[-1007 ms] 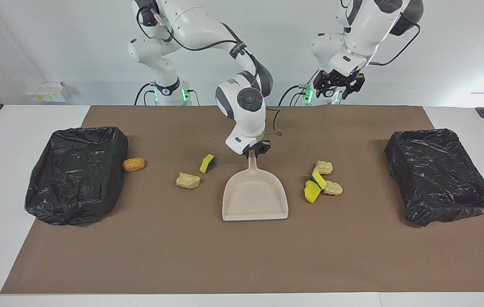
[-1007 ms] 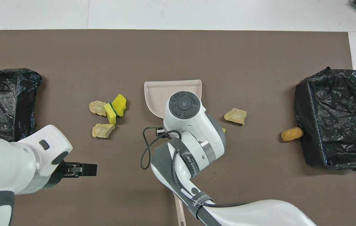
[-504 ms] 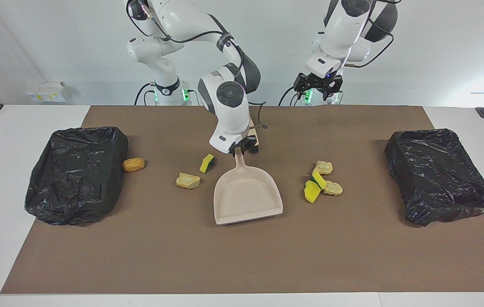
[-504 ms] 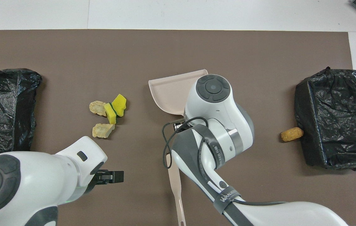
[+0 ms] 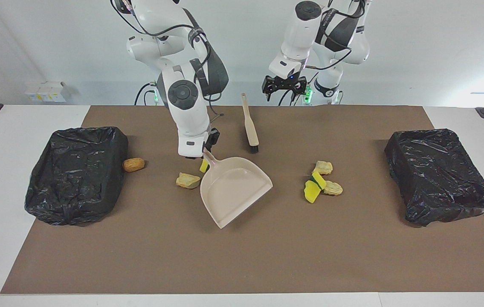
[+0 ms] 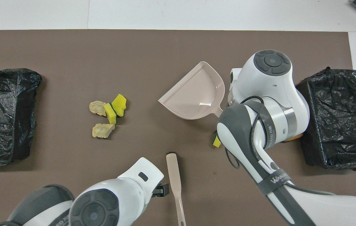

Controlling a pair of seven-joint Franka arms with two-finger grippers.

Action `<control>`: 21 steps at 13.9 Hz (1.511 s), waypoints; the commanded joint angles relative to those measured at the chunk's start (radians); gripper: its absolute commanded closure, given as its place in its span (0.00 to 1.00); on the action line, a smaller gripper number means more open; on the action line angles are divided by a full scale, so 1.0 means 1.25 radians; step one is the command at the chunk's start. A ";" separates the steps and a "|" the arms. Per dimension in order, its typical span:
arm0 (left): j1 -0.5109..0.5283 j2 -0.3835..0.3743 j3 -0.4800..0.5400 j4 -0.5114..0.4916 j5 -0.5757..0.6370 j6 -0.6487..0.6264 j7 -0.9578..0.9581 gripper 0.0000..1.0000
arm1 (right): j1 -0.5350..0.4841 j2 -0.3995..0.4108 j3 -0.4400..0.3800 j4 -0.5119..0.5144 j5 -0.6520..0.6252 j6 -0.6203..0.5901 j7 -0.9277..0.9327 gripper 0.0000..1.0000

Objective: Sweep and dump trash in bin
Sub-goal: 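Grasp the dustpan with the right gripper while the left gripper reaches the brush, then place the dustpan near the trash while the left gripper grasps the brush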

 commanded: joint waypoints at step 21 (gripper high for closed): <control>-0.251 0.194 0.015 -0.089 0.003 0.263 -0.237 0.60 | -0.030 -0.050 0.009 -0.114 -0.266 0.091 -0.471 1.00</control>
